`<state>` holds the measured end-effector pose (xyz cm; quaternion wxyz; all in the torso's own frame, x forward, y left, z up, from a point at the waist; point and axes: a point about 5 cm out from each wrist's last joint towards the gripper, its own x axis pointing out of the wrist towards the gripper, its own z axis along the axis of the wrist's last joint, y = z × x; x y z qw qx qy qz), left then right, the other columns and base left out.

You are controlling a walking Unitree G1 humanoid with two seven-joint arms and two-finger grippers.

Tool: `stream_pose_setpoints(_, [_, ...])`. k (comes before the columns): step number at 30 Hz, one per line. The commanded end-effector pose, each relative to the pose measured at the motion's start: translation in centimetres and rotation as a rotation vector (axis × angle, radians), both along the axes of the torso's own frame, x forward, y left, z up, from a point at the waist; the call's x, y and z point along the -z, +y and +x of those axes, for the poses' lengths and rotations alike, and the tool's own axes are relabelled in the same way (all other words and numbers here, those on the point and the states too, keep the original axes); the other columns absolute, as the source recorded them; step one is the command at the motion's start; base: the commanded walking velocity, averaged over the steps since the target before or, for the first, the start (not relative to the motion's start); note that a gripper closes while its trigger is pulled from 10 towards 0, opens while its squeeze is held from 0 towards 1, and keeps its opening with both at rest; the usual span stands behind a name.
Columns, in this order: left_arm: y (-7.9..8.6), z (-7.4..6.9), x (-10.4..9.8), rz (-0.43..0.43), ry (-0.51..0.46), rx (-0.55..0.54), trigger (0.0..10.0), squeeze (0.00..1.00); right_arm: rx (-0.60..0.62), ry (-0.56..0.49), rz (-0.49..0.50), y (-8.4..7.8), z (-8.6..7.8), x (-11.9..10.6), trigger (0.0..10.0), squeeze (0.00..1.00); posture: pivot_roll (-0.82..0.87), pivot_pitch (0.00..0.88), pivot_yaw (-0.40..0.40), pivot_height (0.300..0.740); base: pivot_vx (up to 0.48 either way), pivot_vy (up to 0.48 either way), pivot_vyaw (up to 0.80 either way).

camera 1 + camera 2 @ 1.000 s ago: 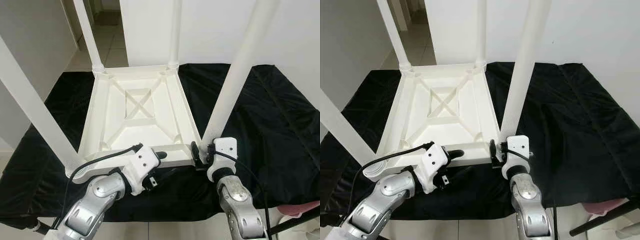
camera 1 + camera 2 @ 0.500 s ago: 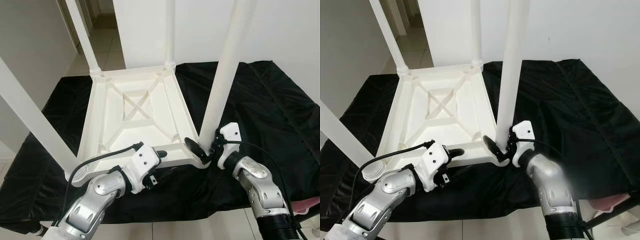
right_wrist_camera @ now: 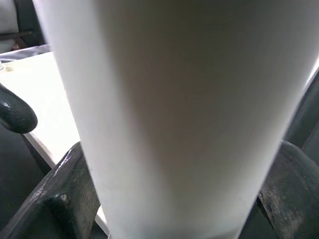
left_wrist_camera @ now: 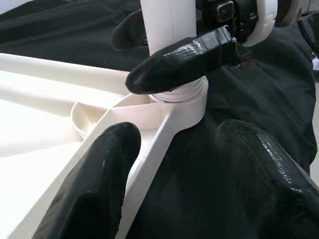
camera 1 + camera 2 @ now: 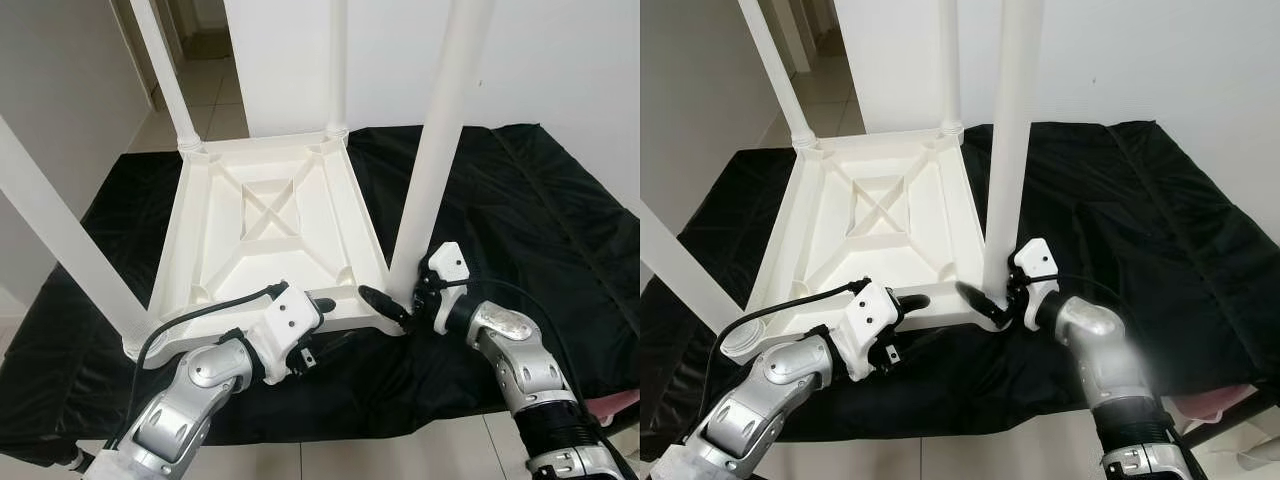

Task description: Building children table

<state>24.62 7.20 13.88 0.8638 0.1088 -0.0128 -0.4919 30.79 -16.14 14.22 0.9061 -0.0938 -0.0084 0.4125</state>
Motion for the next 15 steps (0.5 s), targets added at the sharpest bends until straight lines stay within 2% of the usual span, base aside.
stream_pose_setpoints(1, [0.15, -0.19, 0.42, 0.006, 0.028, 0.018, 10.0, 0.00, -0.047, -0.001, -0.015, 1.13, 0.01, 0.24, 10.0, 0.00, -0.05, 0.028, 0.052, 0.740, 0.000, 0.000, 0.00])
stream_pose_setpoints(6, [0.09, -0.18, 0.39, 0.001, 0.028, 0.011, 10.0, 0.00, -0.052, 0.002, -0.003, 1.21, -0.01, 0.37, 10.0, 0.00, -0.04, 0.029, 0.053, 0.740, 0.000, 0.000, 0.00])
stream_pose_setpoints(7, [0.01, -0.22, 0.40, -0.001, 0.028, 0.008, 10.0, 0.00, -0.053, 0.002, 0.006, 1.23, -0.03, 0.47, 8.5, 0.00, -0.04, 0.029, 0.053, 0.740, 0.000, 0.000, 0.00])
stream_pose_setpoints(9, [0.01, -0.22, 0.40, -0.001, 0.028, 0.008, 10.0, 0.00, -0.053, 0.002, 0.006, 1.23, -0.03, 0.47, 8.5, 0.00, -0.04, 0.029, 0.053, 0.740, 0.000, 0.000, 0.00])
stream_pose_setpoints(10, [-0.03, -0.40, 0.53, 0.004, 0.029, 0.014, 10.0, 0.00, -0.051, -0.003, 0.013, 1.15, -0.02, 0.44, 0.0, 0.00, -0.05, 0.033, 0.059, 0.740, 0.000, 0.000, 0.00])
stream_pose_setpoints(15, [-0.03, -0.44, 0.65, 0.014, 0.032, 0.022, 10.0, 0.00, -0.042, -0.018, 0.014, 0.77, 0.14, 0.34, 0.0, 0.00, -0.05, 0.039, 0.062, 0.740, 0.000, 0.000, 0.00])
